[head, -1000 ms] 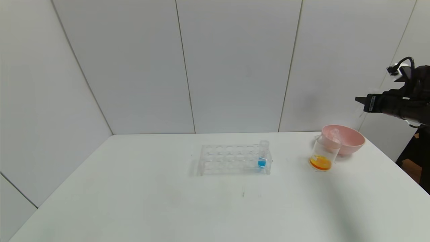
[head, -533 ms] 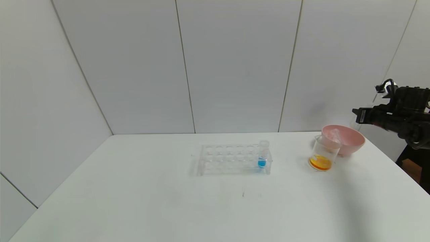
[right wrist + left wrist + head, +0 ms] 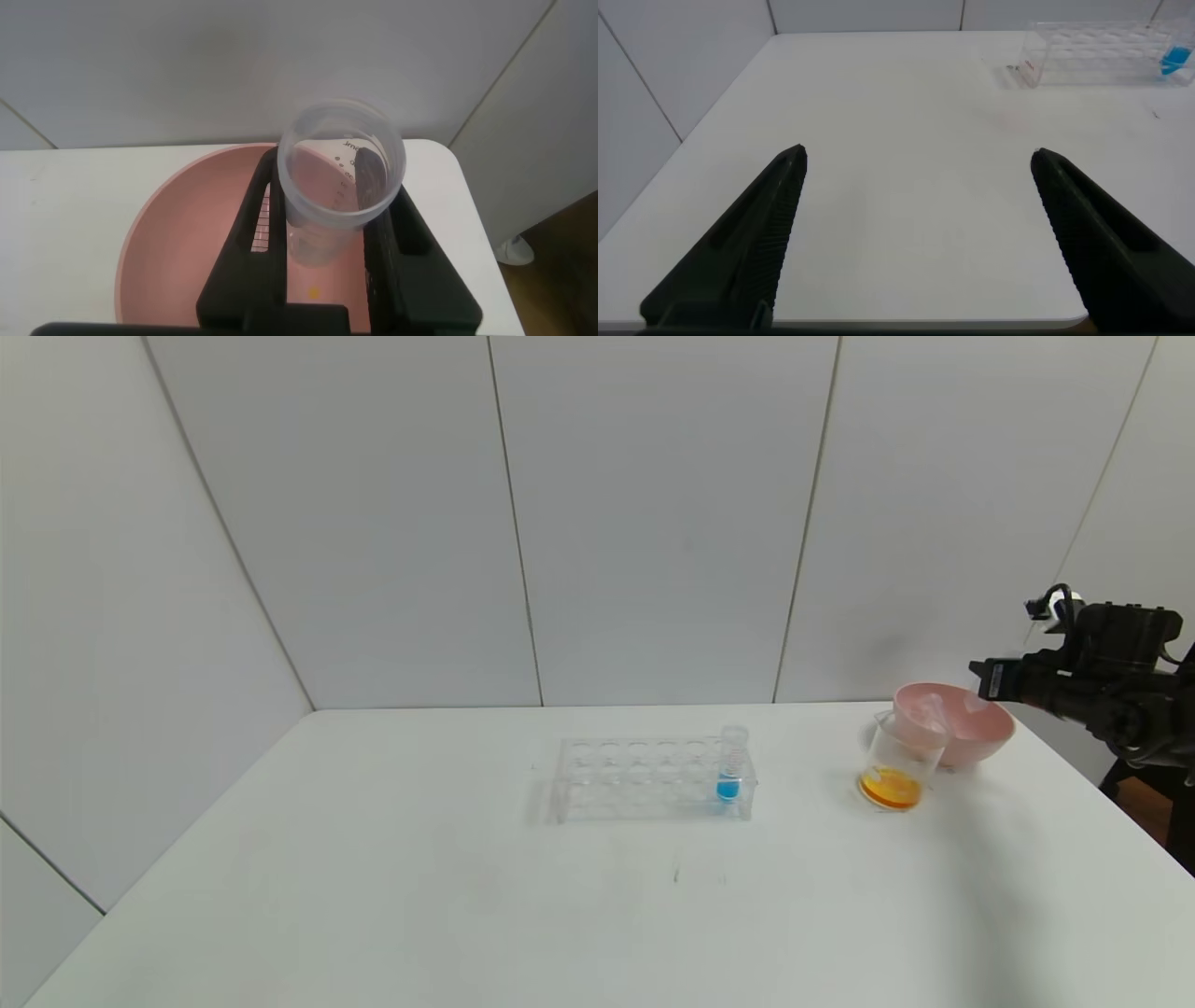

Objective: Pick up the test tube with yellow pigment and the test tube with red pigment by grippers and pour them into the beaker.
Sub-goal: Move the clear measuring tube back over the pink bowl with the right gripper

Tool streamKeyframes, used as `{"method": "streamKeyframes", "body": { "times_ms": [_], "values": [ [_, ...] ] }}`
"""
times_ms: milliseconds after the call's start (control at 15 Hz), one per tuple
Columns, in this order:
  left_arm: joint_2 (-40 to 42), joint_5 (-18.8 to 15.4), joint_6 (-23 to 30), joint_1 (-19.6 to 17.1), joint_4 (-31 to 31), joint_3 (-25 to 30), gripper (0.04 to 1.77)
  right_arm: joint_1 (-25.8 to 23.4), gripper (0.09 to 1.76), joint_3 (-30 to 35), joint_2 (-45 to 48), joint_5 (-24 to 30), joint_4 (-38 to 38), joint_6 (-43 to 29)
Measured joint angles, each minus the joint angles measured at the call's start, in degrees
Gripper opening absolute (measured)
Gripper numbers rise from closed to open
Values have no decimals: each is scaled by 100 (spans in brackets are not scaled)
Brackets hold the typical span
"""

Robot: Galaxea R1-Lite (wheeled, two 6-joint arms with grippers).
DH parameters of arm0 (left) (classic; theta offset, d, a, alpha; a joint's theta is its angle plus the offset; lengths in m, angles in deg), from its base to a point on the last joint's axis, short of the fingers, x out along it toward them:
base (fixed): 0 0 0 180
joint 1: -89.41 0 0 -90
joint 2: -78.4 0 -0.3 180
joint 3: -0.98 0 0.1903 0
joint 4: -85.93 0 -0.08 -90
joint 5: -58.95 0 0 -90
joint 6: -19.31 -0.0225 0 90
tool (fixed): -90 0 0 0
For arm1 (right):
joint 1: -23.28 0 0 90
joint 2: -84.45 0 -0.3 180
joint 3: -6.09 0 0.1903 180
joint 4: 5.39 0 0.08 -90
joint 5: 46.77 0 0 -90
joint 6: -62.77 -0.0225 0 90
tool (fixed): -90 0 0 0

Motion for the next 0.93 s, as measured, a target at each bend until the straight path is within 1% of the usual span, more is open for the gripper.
{"method": "streamKeyframes", "body": {
  "times_ms": [667, 733, 800, 933],
  "values": [
    [0, 0, 0, 0, 0, 0, 172, 0, 52, 56, 20, 20, 0, 2],
    [0, 0, 0, 0, 0, 0, 172, -4, 60, 72, 30, 24, 0, 13],
    [0, 0, 0, 0, 0, 0, 172, -15, 73, 76, 41, 28, 0, 11],
    [0, 0, 0, 0, 0, 0, 172, -37, 95, 78, 55, 17, -22, 6]
  ]
}}
